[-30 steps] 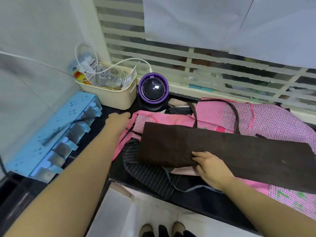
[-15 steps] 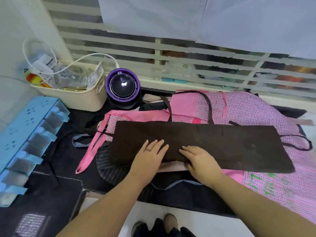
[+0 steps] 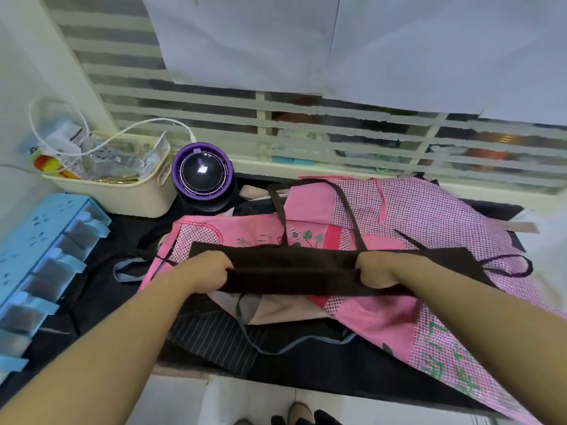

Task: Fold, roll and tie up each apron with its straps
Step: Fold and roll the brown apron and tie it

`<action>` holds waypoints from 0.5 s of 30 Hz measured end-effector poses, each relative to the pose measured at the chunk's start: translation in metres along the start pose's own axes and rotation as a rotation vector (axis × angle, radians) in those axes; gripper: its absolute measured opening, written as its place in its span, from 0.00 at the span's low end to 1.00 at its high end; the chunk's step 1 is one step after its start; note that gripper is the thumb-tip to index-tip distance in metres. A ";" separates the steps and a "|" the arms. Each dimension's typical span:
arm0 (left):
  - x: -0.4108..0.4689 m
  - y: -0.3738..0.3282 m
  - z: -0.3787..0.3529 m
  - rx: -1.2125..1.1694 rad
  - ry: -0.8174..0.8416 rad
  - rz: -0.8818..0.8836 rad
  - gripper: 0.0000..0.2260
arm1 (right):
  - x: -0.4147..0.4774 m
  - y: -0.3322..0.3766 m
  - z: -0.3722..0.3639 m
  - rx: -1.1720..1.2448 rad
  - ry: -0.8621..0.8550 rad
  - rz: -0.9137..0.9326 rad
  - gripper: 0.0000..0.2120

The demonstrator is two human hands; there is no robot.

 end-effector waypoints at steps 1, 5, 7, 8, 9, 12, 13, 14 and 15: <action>0.001 0.010 0.005 -0.033 0.025 0.036 0.11 | 0.003 -0.004 0.002 0.019 0.053 -0.007 0.11; 0.005 0.056 0.007 -0.296 -0.010 0.186 0.10 | 0.022 -0.025 -0.003 0.175 0.073 -0.063 0.06; 0.004 0.075 0.003 -0.531 -0.102 0.234 0.09 | 0.033 -0.032 -0.003 0.240 0.056 -0.074 0.01; 0.004 0.082 0.000 -0.628 -0.157 0.244 0.09 | 0.036 -0.035 -0.003 0.261 0.048 -0.077 0.03; 0.004 0.086 -0.003 -0.678 -0.220 0.253 0.10 | 0.039 -0.037 -0.001 0.273 0.047 -0.080 0.07; 0.008 0.088 -0.009 -0.581 -0.428 0.271 0.12 | 0.048 -0.041 0.003 0.264 0.056 -0.098 0.15; 0.009 0.085 -0.009 -0.517 -0.483 0.263 0.11 | 0.051 -0.042 0.004 0.231 0.049 -0.104 0.17; 0.012 0.084 -0.009 -0.442 -0.533 0.249 0.10 | 0.052 -0.042 0.006 0.184 0.033 -0.109 0.18; 0.014 0.083 -0.010 -0.360 -0.583 0.241 0.09 | 0.053 -0.042 0.008 0.138 0.010 -0.109 0.19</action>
Point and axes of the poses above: each hand's wrist, its own x-axis towards the middle knuckle, its own z-axis out of the back of the hand, y = z × x, the point moved 5 cm from there along x, towards the middle knuckle, and after that the axes turned 3 degrees about -x, right-handed, at the moved point
